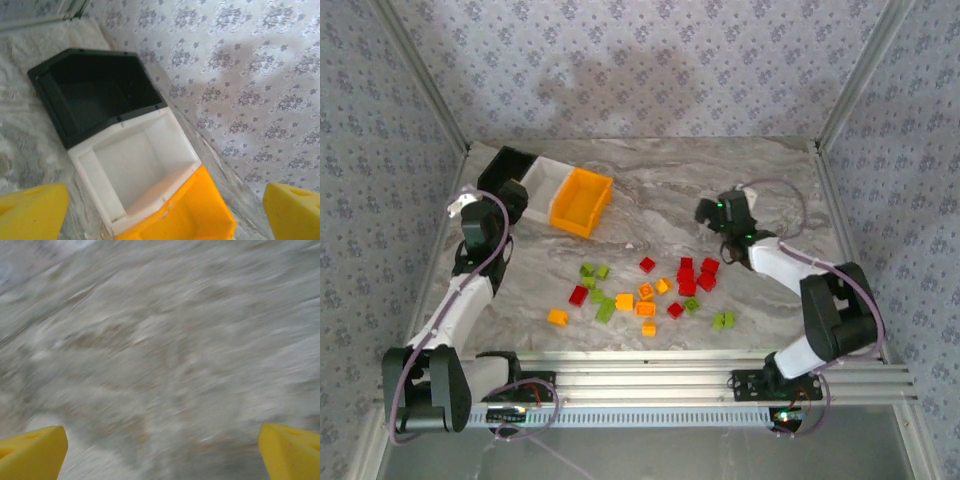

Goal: Sort the legos into containers by color

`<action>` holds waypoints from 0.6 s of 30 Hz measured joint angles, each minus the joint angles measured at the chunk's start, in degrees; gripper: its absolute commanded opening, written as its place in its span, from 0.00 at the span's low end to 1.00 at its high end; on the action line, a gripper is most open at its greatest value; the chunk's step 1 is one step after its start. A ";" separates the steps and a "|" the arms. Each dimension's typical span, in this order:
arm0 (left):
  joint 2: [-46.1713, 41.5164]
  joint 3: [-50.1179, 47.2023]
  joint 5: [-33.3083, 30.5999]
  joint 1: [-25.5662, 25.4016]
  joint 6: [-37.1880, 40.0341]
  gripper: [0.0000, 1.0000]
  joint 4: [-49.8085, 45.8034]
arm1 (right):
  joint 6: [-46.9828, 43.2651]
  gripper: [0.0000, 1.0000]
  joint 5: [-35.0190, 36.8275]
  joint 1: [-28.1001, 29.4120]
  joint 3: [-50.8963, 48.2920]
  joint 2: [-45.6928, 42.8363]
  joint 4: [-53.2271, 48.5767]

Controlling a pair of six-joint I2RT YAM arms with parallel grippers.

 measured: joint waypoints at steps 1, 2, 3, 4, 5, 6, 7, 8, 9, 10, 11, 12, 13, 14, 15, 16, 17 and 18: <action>-0.48 0.00 0.31 0.24 -1.29 1.00 -0.83 | 0.94 1.00 -1.20 1.90 2.78 1.57 -0.66; -1.01 0.00 0.48 0.42 -2.32 1.00 -1.42 | 1.64 1.00 -1.99 3.34 5.20 2.89 -1.03; -1.64 0.00 0.90 0.66 -3.26 1.00 -1.86 | 2.64 1.00 -3.06 5.07 8.31 4.72 -1.75; -2.49 -0.04 1.57 0.98 -4.09 1.00 -2.12 | 3.69 1.00 -4.07 6.67 11.58 6.84 -2.14; -3.17 -0.17 2.01 1.11 -4.48 1.00 -2.12 | 4.61 1.00 -4.59 8.02 14.51 8.85 -2.56; -4.13 -0.39 2.62 1.31 -4.87 1.00 -2.12 | 5.66 1.00 -5.20 9.46 17.42 11.04 -2.75; -5.01 -0.66 3.02 1.33 -5.05 1.00 -2.14 | 6.91 1.00 -5.95 10.97 20.44 13.55 -2.97; -5.75 -0.87 3.19 1.33 -5.11 1.00 -2.32 | 7.82 1.00 -6.25 12.07 22.64 15.56 -3.43; -6.75 -1.09 3.32 1.33 -5.22 1.00 -2.69 | 9.09 1.00 -6.84 13.31 25.55 18.18 -4.24; -7.72 -1.29 3.52 1.31 -5.22 1.00 -2.97 | 10.32 1.00 -7.28 14.38 28.24 20.83 -5.07; -8.44 -1.38 3.80 1.31 -5.22 1.00 -3.39 | 11.30 1.00 -7.52 15.15 30.45 22.99 -5.88; -9.11 -1.38 4.11 1.31 -5.22 1.00 -3.98 | 12.37 1.00 -7.89 15.82 32.70 25.35 -6.73; -9.73 -1.38 4.46 1.31 -5.22 1.00 -4.50 | 13.40 0.99 -8.22 16.37 34.82 27.61 -7.58; -10.16 -1.38 4.66 1.22 -5.20 1.00 -4.94 | 14.27 0.99 -8.39 16.72 36.65 29.57 -8.50; -10.62 -1.42 4.83 1.09 -5.20 1.00 -5.51 | 15.13 0.98 -8.59 16.98 38.66 31.58 -9.46; -11.08 -1.62 4.98 0.76 -5.22 1.00 -5.84 | 15.82 0.97 -8.59 17.18 40.57 33.35 -10.67; -11.45 -1.81 4.98 0.46 -5.20 1.00 -6.10 | 16.35 0.95 -8.55 17.29 42.56 34.93 -11.87; -11.96 -2.14 5.01 -0.07 -5.20 1.00 -6.56 | 16.81 0.94 -8.48 17.40 44.72 36.54 -13.25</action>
